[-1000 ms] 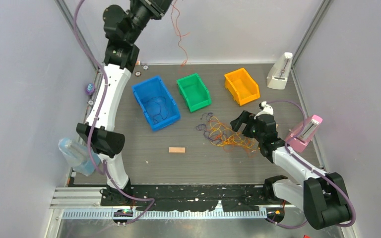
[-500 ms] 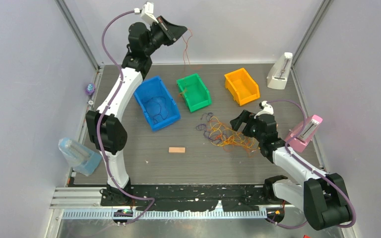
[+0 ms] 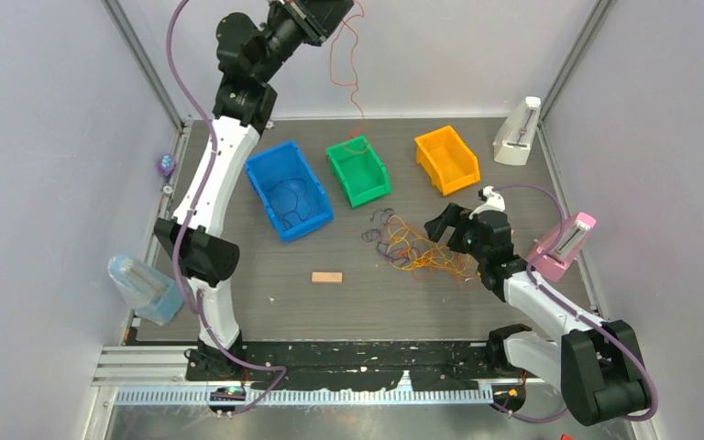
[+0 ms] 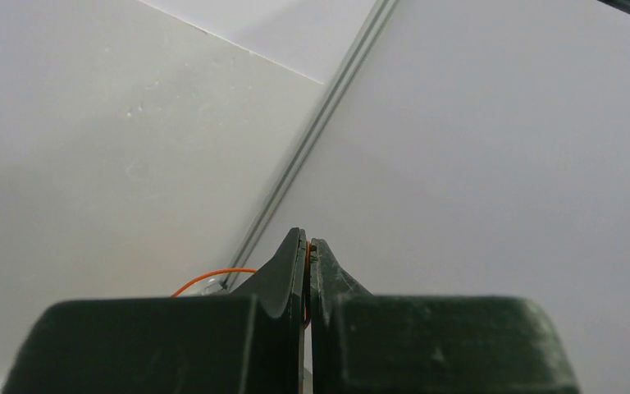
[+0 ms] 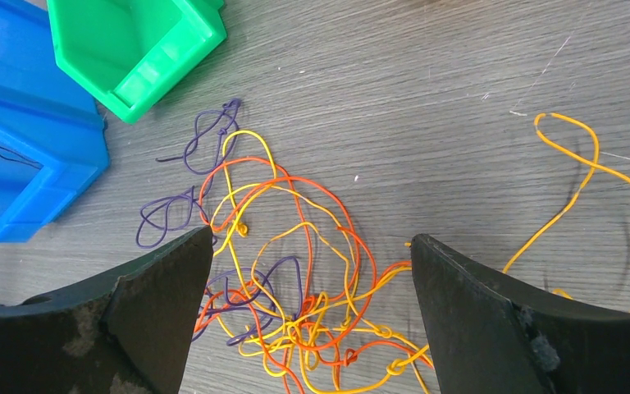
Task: Untangle the cables
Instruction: Place the cable in the bin.
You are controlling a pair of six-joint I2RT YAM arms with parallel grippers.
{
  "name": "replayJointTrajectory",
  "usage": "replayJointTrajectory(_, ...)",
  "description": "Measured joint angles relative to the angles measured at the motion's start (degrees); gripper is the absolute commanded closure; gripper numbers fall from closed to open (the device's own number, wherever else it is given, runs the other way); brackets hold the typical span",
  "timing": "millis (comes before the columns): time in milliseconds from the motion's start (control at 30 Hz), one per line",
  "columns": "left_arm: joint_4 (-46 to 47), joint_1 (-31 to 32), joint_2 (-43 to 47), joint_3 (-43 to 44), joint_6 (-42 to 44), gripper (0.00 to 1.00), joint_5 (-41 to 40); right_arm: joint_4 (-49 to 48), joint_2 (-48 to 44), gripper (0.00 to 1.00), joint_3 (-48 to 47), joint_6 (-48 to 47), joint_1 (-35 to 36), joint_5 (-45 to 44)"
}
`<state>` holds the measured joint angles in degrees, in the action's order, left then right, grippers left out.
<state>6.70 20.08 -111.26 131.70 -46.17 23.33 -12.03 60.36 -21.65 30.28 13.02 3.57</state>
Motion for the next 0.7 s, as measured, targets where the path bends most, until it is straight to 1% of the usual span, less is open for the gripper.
replayJointTrajectory(67, 0.48, 0.24, -0.48, -0.02, -0.28, 1.0, 0.35, -0.02, 0.0, 0.05, 0.0, 0.0, 0.0, 0.11)
replayJointTrajectory(167, 1.36, 0.22, -1.27, -2.95, -0.46, 1.0, 0.5, 0.0, 0.0, 0.05, 0.02, 0.0, 0.0, 0.2)
replayJointTrajectory(333, 2.1, 0.15, -1.38, -16.26, 0.79, 1.0, -0.42, 0.04, -0.02, 0.05, 0.02, 0.0, 0.0, 0.22)
replayJointTrajectory(467, -0.2, -0.13, -1.4, -24.63, 3.13, 1.0, -1.95, 0.04, -0.02, 0.05, 0.02, -0.02, 0.0, 0.22)
replayJointTrajectory(533, -1.16, -0.39, -1.4, -25.97, 4.11, 1.0, -2.58, 0.02, -0.02, 0.05, 0.02, -0.02, 0.0, 0.24)
replayJointTrajectory(700, -1.68, -1.4, -1.31, -25.68, 6.54, 1.0, -3.26, 0.0, 0.0, 0.05, 0.02, -0.07, 0.0, 0.87)
